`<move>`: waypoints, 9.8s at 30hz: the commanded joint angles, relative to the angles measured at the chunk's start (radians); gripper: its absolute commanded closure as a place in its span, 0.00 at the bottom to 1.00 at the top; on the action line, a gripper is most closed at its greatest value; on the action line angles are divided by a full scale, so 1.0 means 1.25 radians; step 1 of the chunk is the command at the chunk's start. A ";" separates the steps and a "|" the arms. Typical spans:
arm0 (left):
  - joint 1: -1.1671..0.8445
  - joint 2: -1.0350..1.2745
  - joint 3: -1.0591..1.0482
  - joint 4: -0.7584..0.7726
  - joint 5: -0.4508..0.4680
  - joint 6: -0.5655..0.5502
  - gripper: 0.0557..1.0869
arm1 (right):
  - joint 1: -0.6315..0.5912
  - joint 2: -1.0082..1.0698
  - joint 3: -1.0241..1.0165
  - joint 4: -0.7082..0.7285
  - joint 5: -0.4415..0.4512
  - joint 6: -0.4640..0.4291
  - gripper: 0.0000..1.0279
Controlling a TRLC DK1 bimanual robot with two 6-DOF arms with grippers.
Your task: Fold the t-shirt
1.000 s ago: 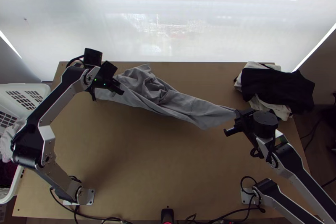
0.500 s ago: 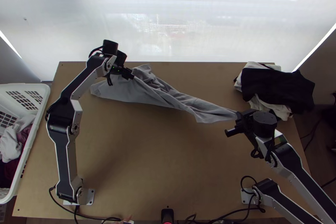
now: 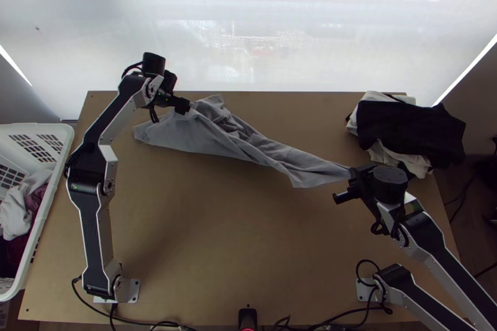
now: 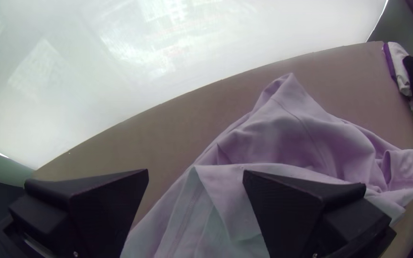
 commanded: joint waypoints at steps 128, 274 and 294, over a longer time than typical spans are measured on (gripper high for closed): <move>0.276 -1.053 0.040 -0.124 0.301 -0.223 0.97 | -0.354 0.038 1.133 -0.263 -0.219 0.184 0.97; 0.200 -0.383 -0.668 0.592 0.187 -0.240 0.97 | -0.040 0.703 0.644 0.066 -0.212 0.305 0.97; 0.269 -0.431 -0.755 0.592 0.207 -0.174 0.97 | -0.028 0.480 0.364 0.096 -0.213 0.262 0.97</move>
